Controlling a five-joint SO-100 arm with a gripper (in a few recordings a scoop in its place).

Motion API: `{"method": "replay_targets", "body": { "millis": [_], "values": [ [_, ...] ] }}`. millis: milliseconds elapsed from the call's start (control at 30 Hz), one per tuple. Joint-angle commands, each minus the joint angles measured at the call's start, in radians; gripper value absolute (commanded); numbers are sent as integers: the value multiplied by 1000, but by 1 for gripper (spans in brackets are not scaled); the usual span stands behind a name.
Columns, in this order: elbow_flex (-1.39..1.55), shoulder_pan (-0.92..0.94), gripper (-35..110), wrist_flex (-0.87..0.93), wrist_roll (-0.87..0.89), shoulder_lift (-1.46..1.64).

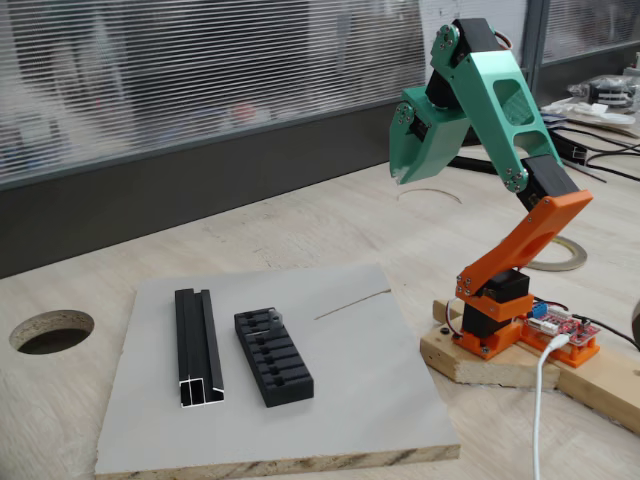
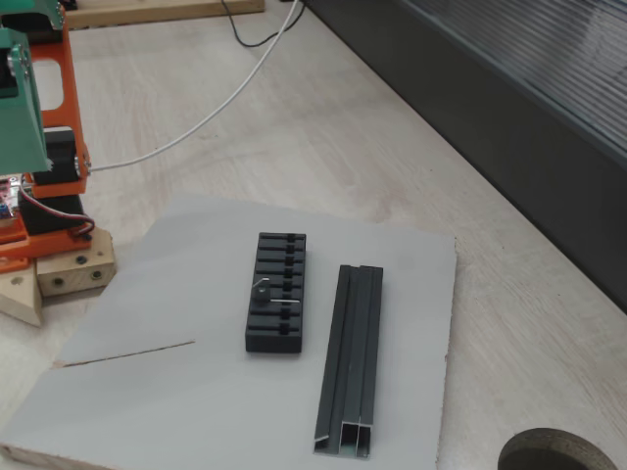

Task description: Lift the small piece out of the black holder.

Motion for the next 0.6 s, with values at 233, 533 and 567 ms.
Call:
{"method": "replay_targets", "body": {
  "millis": [233,533,567],
  "values": [
    [17,9,7,26,15,11],
    [17,17,7,23,9,11],
    [17,18,7,23,9,11]
  ]
}}
